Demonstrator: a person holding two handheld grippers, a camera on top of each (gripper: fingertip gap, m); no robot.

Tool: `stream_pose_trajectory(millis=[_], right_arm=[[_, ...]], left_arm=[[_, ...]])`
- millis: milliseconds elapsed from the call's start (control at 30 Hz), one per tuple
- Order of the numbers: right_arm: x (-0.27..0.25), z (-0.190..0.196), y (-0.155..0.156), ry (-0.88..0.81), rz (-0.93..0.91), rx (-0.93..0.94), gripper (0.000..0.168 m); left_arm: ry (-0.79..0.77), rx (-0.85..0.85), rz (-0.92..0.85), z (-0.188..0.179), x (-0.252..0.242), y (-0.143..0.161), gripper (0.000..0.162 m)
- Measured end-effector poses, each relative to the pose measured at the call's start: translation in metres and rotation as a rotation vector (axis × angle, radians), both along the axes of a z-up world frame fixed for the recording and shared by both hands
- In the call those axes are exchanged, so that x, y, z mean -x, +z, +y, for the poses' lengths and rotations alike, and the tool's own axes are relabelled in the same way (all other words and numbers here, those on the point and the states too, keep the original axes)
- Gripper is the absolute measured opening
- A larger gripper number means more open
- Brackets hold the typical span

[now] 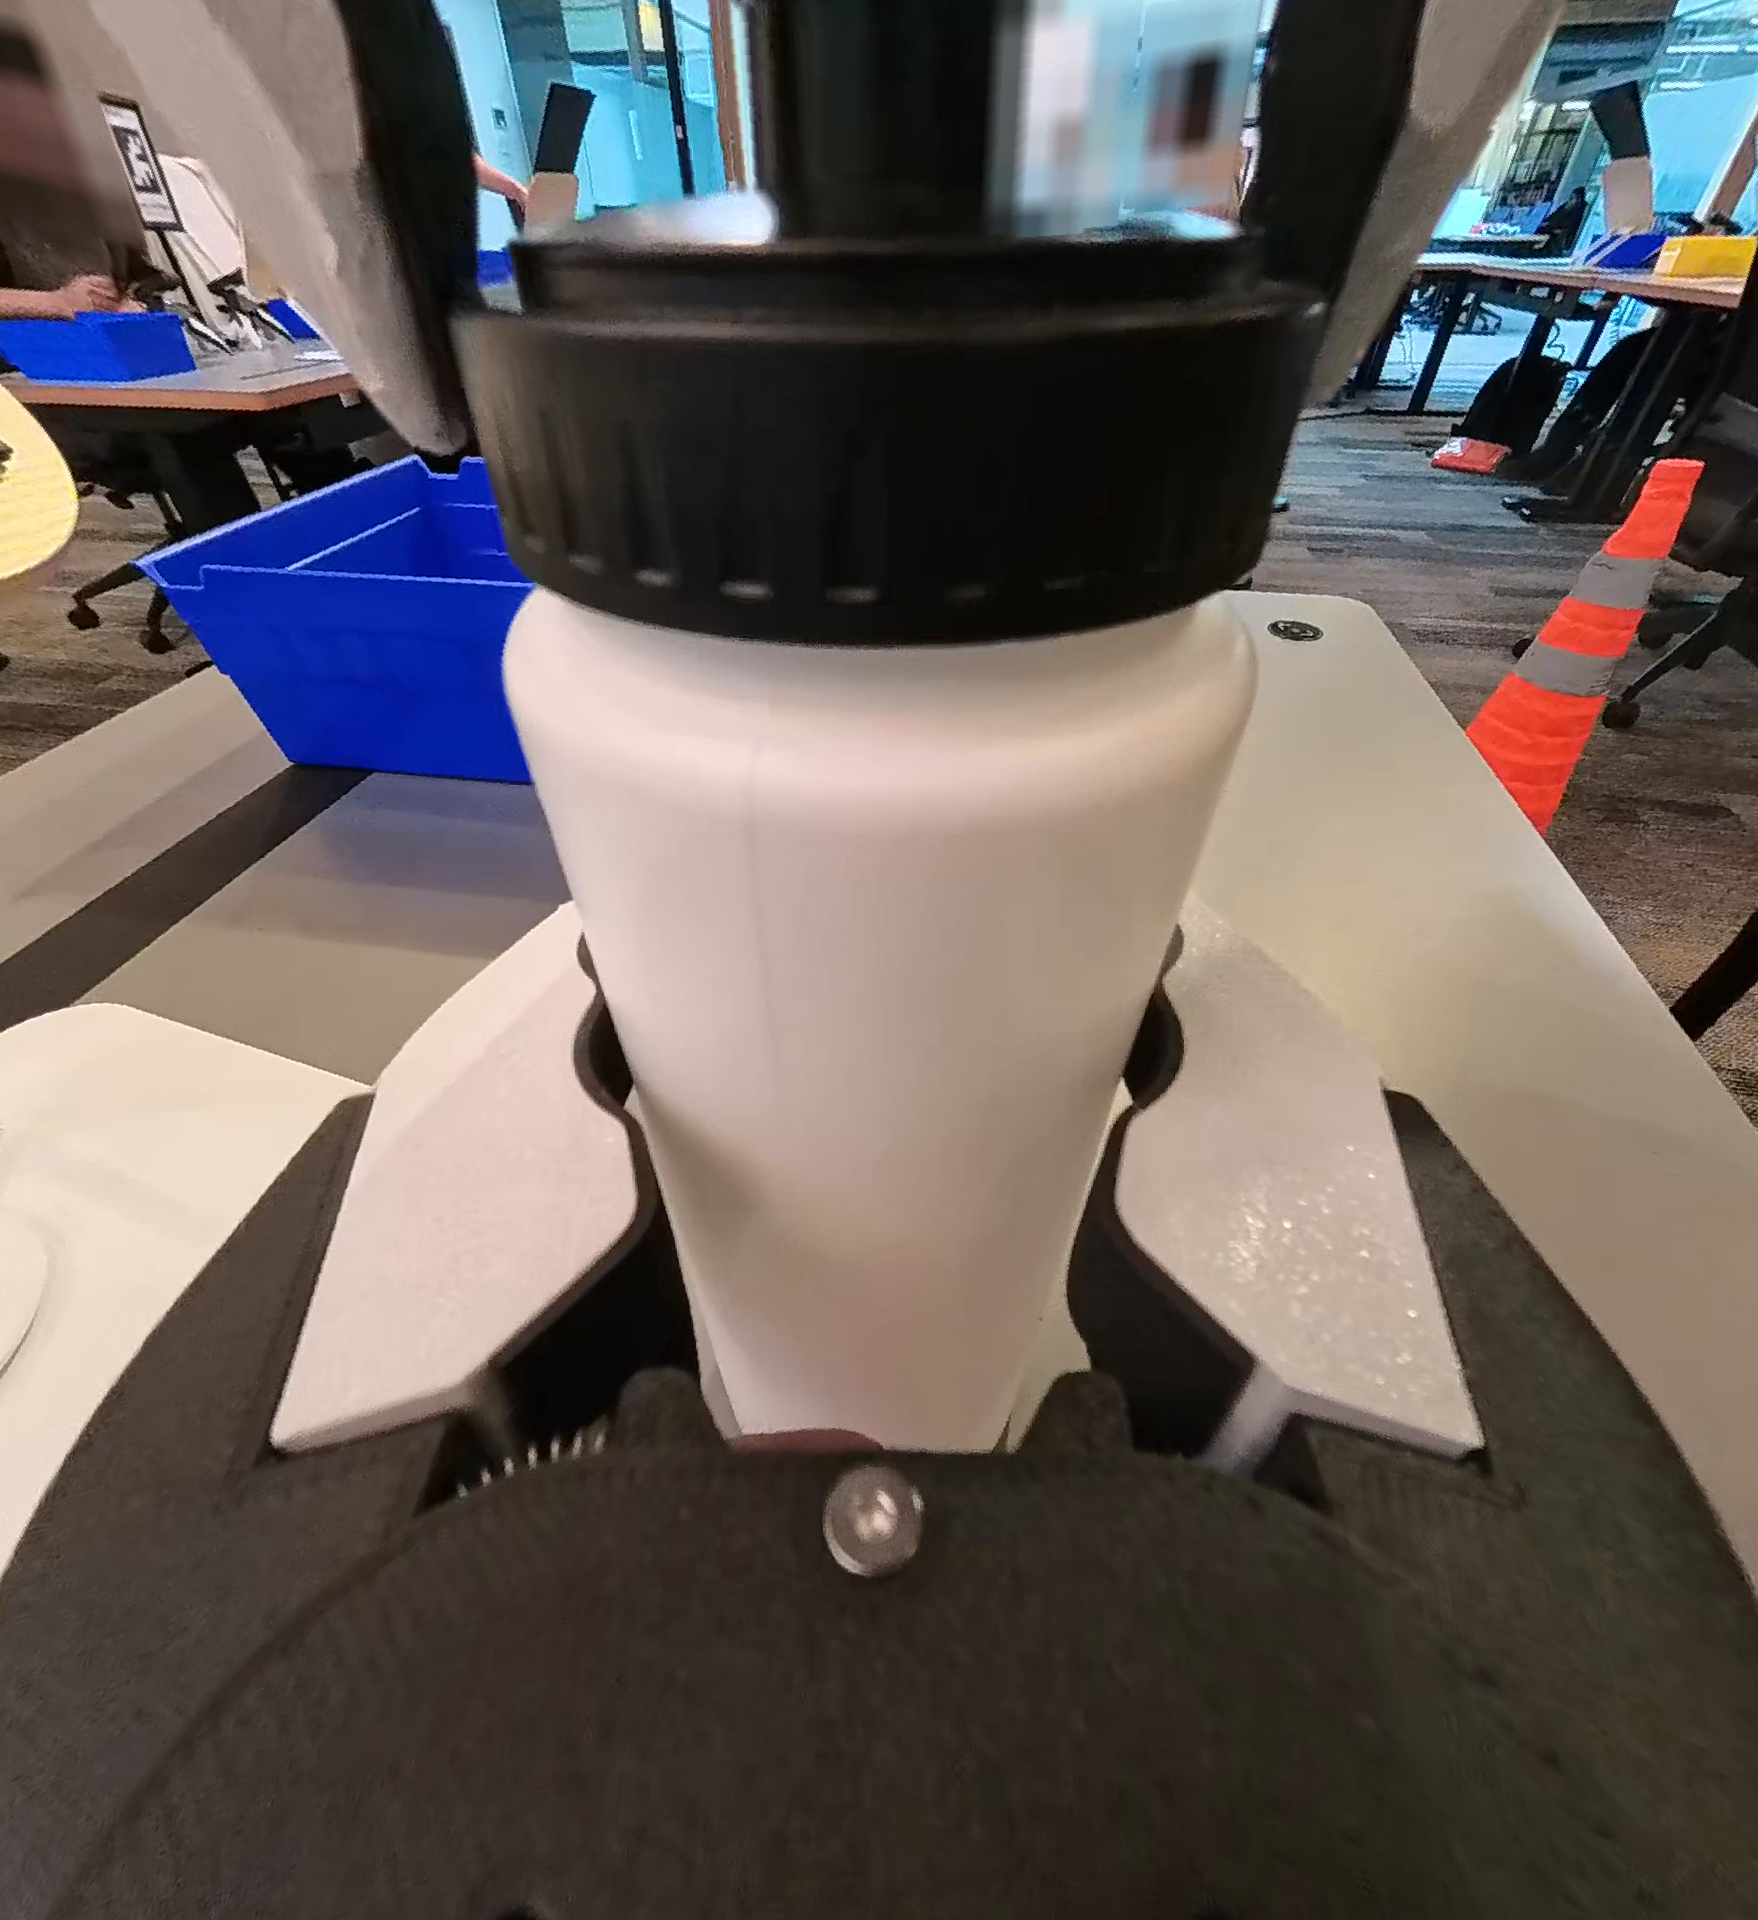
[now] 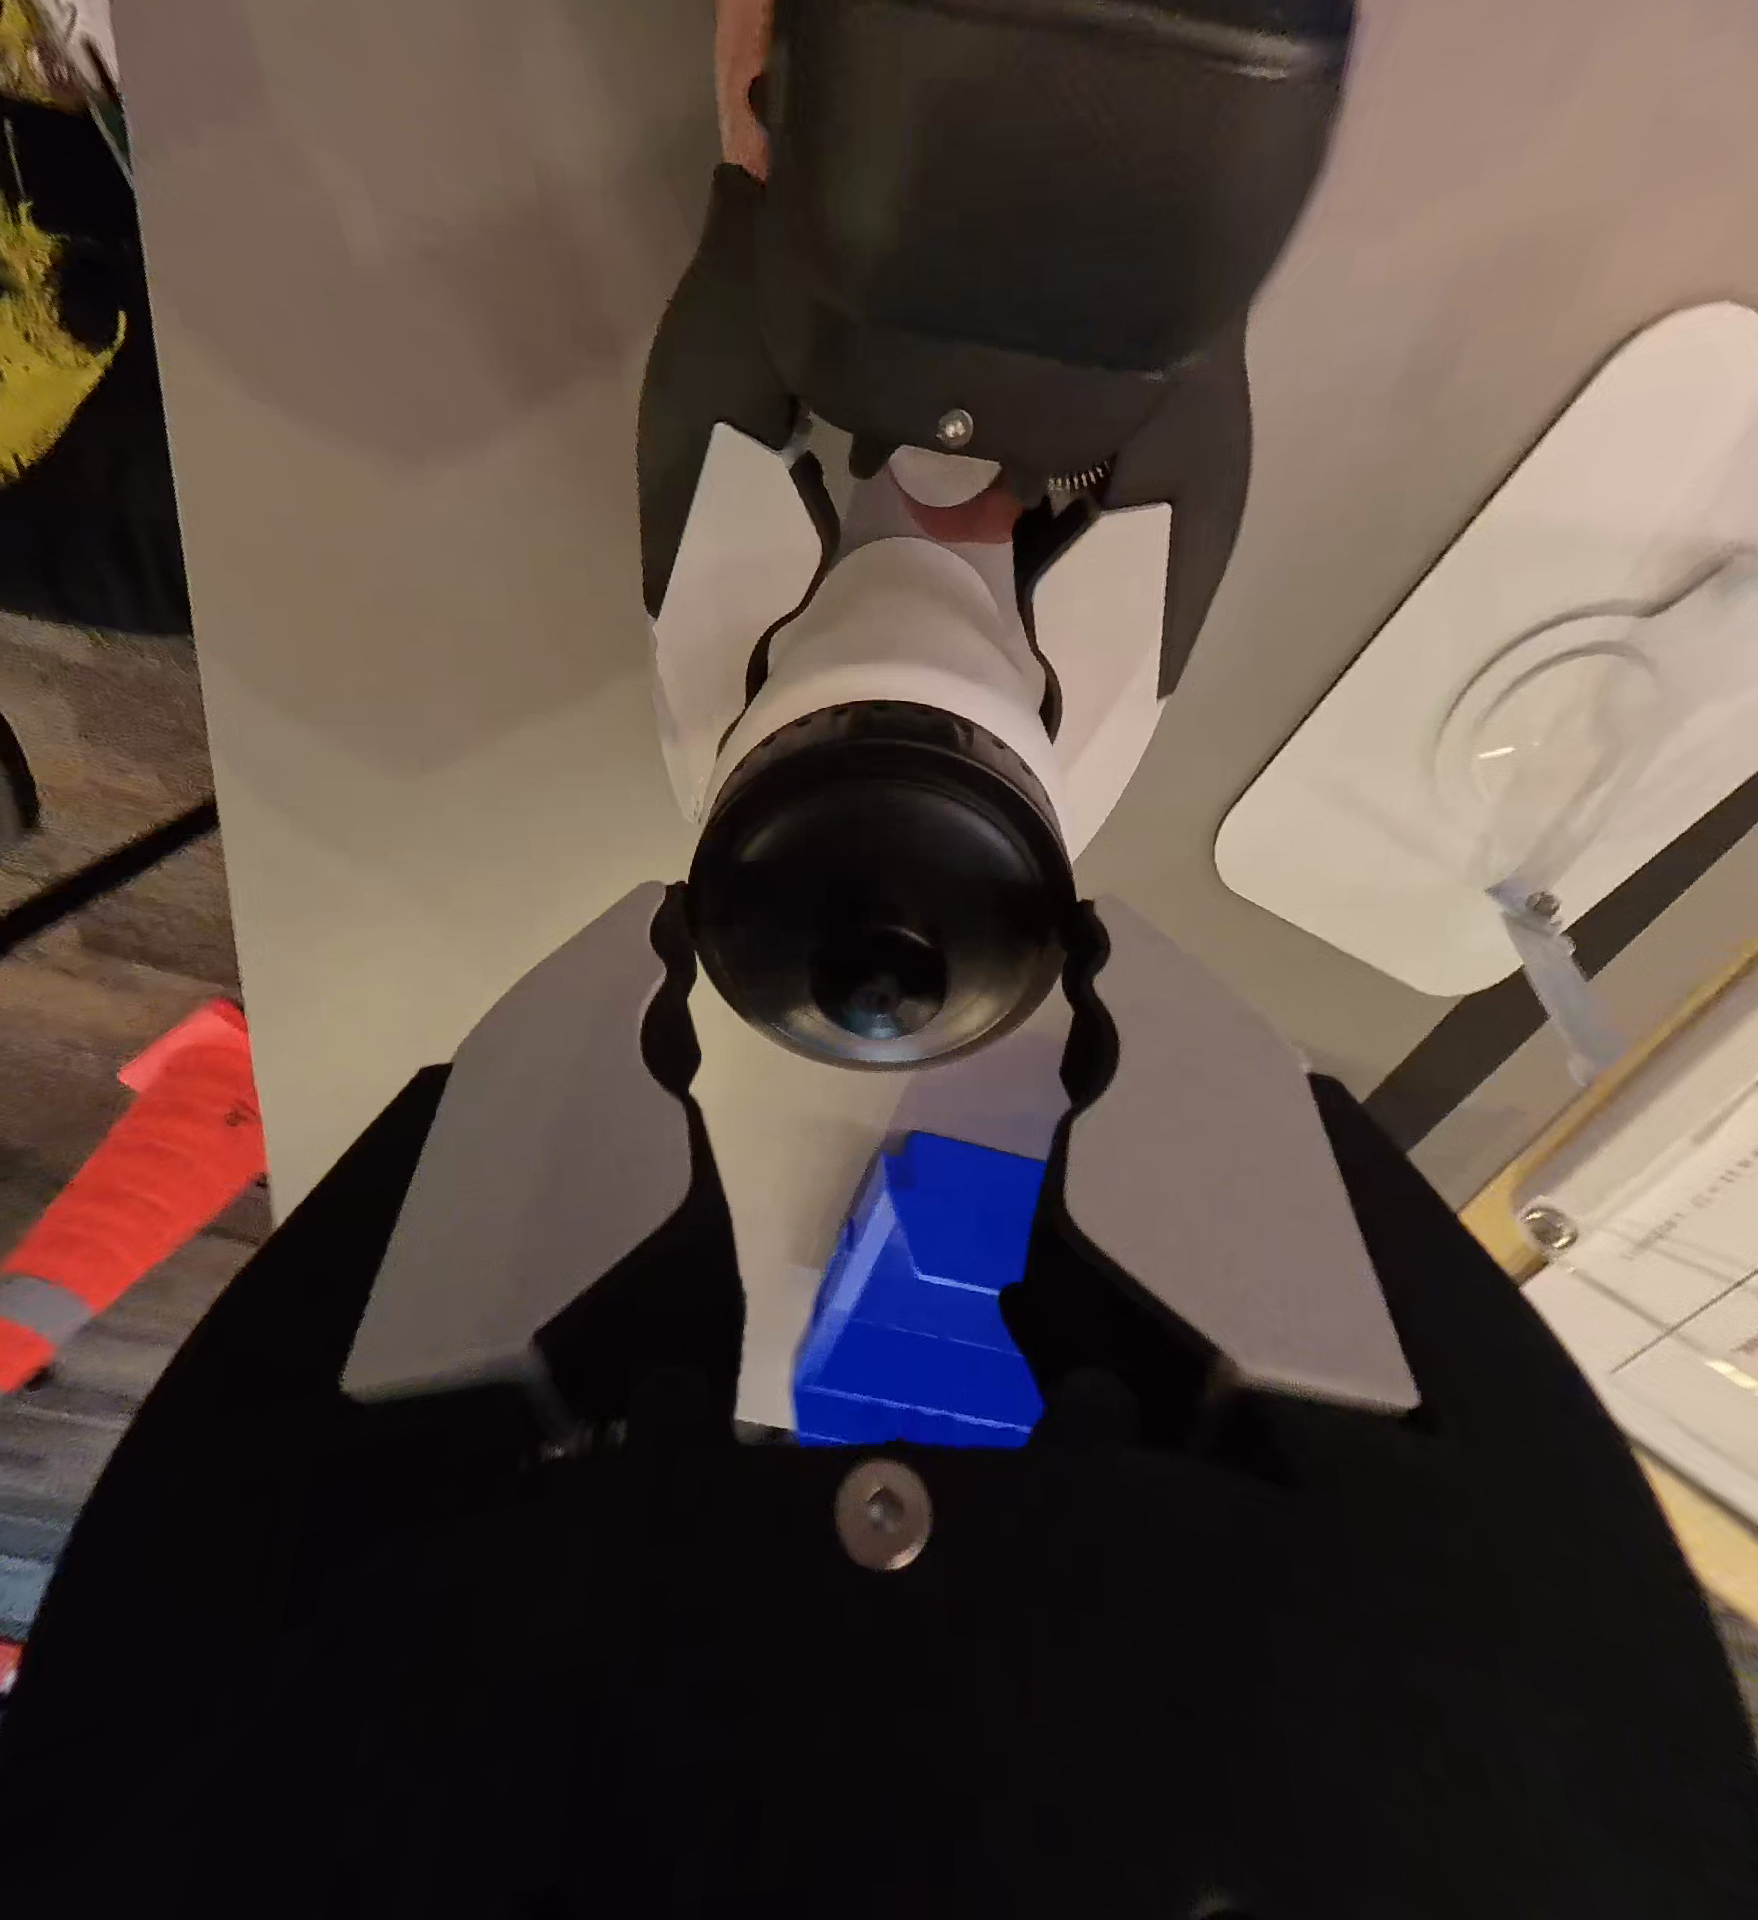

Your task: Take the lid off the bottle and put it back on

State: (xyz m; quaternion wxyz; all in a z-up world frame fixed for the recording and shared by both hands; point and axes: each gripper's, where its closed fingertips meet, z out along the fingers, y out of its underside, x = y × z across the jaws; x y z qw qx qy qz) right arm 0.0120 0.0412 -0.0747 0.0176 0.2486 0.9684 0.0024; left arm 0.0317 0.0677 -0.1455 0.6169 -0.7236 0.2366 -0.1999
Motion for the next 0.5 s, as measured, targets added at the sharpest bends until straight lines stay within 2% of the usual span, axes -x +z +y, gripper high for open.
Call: stream_pose_trajectory(millis=[67,167,200,300,367,500], right_arm=[[0.001,0.0,0.0,-0.193,-0.01,0.019,0.07],[0.002,0.001,-0.001,-0.6,0.003,0.081,0.07],[0.002,0.0,-0.001,-0.653,0.024,0.095,0.07],[-0.002,-0.005,0.0,-0.612,0.03,0.103,0.071],[-0.004,-0.009,0.001,-0.509,0.008,0.122,0.09],[0.002,0.002,-0.002,-0.177,0.072,-0.019,0.094]], left_arm=[[0.002,0.003,-0.011,0.0,0.001,0.0,0.095],[0.005,0.006,-0.019,0.002,0.002,0.0,0.094],[0.001,0.002,-0.015,0.001,0.001,0.0,0.094],[-0.003,-0.006,0.004,-0.001,-0.001,0.0,0.094],[-0.001,-0.003,0.003,-0.001,0.0,0.0,0.094],[-0.002,-0.002,-0.003,0.0,0.0,0.0,0.094]])
